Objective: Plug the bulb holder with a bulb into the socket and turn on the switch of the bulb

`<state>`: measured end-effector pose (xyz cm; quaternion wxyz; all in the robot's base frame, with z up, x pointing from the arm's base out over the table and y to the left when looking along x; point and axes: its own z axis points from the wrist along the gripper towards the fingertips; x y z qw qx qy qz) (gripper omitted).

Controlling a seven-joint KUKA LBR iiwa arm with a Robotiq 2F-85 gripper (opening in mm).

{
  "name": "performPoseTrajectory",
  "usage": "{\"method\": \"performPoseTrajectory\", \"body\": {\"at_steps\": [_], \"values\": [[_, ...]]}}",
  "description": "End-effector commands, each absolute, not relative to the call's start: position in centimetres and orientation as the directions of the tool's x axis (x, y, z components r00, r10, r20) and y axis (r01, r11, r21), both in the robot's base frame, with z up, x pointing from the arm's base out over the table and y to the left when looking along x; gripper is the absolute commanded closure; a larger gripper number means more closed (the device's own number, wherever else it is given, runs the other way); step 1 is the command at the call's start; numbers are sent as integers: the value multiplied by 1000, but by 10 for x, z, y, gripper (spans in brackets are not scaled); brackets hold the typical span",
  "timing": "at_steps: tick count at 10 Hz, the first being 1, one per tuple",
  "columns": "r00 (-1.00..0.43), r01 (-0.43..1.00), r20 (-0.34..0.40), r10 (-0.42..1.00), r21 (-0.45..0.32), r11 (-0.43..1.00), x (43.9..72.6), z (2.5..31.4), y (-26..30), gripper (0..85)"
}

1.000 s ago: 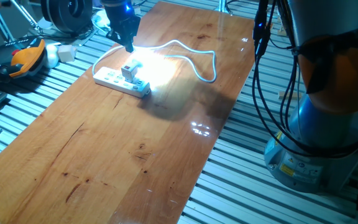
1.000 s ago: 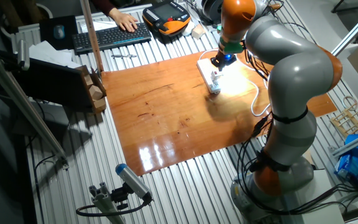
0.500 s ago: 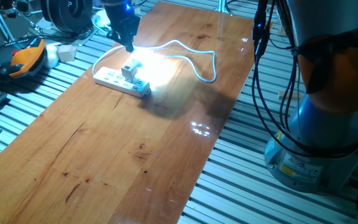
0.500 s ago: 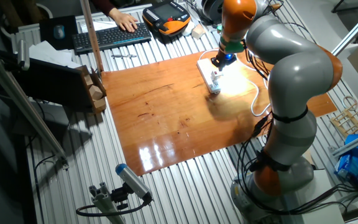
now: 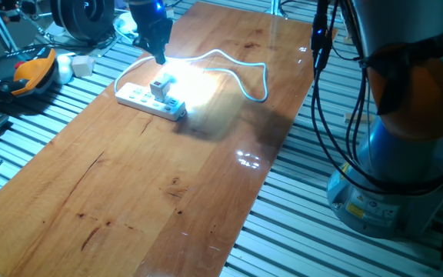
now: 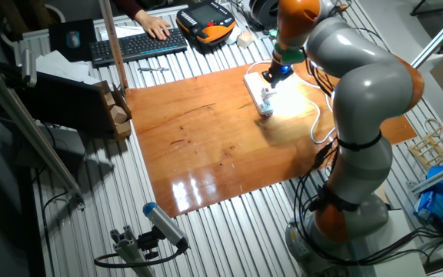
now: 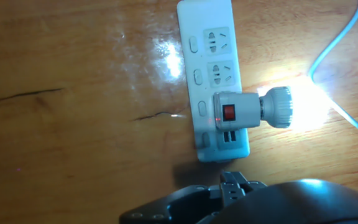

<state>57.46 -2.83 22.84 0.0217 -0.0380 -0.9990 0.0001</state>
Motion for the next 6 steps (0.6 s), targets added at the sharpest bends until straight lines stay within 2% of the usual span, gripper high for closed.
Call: {"method": "performPoseTrajectory", "body": {"at_steps": [1,2,3,6], "values": [[-997,74,37,75,-12,997,567,247,-25,850],[-997,73,9,73,-21,997,555,260,-22,850],[-997,70,-36,69,-31,997,545,259,-19,850],[-997,70,-37,70,3,998,533,250,-20,850]]}}
